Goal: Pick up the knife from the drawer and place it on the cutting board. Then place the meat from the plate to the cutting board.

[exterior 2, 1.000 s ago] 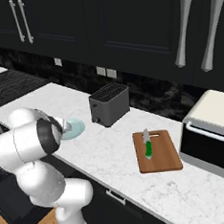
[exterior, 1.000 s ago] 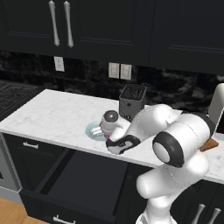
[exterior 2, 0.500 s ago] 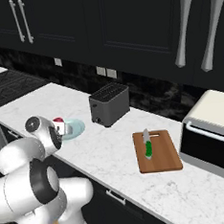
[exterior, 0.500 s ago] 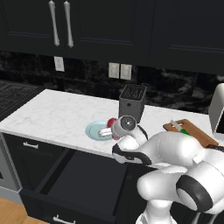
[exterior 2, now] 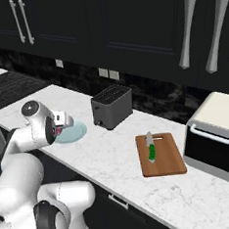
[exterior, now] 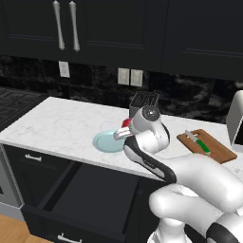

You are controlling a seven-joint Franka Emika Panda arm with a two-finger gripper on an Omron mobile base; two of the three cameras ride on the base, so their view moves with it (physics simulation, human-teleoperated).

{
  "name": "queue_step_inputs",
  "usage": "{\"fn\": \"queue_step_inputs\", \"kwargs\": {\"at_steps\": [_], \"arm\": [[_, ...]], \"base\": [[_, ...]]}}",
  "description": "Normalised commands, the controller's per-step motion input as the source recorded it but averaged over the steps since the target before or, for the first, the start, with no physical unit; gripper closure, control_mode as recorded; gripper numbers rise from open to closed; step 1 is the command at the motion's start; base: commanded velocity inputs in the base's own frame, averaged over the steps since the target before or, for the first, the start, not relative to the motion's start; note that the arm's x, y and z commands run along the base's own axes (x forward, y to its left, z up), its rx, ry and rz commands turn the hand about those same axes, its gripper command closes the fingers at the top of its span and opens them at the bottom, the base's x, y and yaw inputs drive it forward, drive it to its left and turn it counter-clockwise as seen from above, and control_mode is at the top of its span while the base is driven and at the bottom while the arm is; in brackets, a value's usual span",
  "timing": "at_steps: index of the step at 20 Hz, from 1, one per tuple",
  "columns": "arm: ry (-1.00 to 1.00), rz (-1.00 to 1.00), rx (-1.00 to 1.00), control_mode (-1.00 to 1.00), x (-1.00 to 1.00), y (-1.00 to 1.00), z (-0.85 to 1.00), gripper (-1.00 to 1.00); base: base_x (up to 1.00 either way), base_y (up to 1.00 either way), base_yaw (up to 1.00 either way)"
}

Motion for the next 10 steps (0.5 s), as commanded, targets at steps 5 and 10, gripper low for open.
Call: {"fn": "queue_step_inputs", "kwargs": {"at_steps": [5, 10], "arm": [[-0.01, 0.0, -0.15, -1.0, -0.4, -0.72, -0.2, 1.0], [0.0, -0.03, -0.02, -1.0, -0.14, -1.0, -0.13, 1.0]], "base": [[0.0, 0.0, 0.0], [0.0, 0.0, 0.0]]}}
